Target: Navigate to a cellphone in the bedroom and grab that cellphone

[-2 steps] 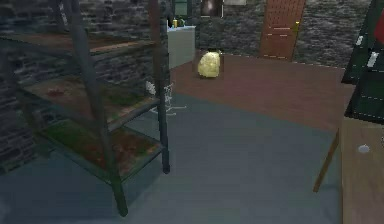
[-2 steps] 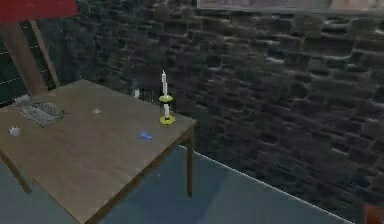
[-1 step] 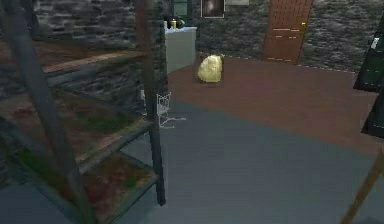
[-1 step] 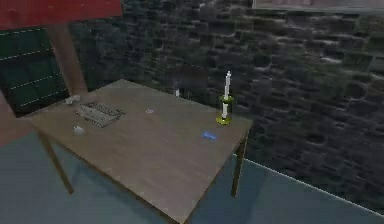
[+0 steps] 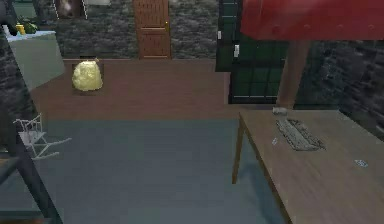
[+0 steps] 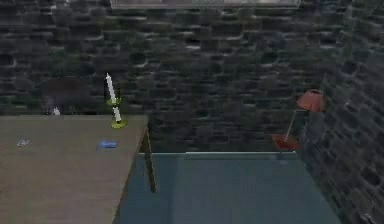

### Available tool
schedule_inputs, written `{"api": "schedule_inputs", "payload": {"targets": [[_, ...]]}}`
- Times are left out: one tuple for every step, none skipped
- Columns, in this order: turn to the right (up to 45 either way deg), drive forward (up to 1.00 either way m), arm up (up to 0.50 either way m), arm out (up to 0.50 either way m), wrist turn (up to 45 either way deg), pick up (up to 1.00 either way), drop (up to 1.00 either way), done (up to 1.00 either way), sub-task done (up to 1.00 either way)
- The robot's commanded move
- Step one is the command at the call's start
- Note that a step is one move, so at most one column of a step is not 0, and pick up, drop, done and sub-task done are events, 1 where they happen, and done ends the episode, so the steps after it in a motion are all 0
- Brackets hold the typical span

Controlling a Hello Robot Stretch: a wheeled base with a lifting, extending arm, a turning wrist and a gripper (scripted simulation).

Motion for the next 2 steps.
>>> {"api": "schedule_inputs", "payload": {"targets": [[0.0, 1.0, 0.0, 0.0, 0.0, 0.0, 0.0, 0.0, 0.0], [0.0, 0.6, 0.0, 0.0, 0.0, 0.0, 0.0, 0.0, 0.0]]}}
